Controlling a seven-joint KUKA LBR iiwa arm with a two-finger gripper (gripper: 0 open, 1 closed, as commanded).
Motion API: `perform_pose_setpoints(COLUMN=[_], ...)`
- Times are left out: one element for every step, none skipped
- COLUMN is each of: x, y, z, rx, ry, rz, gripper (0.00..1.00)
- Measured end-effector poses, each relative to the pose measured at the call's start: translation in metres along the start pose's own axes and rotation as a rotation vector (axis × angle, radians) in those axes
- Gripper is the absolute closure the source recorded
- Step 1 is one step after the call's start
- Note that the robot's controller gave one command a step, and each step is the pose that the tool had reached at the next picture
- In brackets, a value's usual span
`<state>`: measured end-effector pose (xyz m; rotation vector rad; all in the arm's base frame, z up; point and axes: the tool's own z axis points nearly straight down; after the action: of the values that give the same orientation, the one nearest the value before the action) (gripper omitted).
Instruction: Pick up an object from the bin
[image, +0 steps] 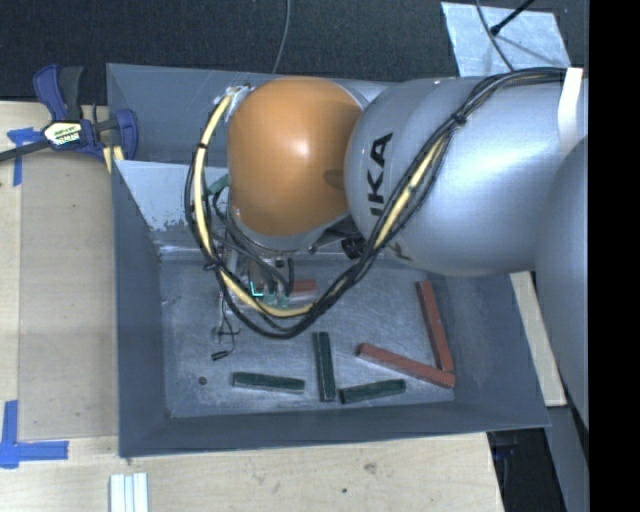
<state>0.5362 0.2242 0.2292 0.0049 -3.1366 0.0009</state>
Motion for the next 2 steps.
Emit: perform_pose_setpoints(x=[-0.002,0.031], y=[-0.001,-0.063], z=[-0.004,0.096], rx=[-0.002,0.001], ry=[-0.008,0.004], rz=[0.004,0.057], gripper=[0.00,0.00])
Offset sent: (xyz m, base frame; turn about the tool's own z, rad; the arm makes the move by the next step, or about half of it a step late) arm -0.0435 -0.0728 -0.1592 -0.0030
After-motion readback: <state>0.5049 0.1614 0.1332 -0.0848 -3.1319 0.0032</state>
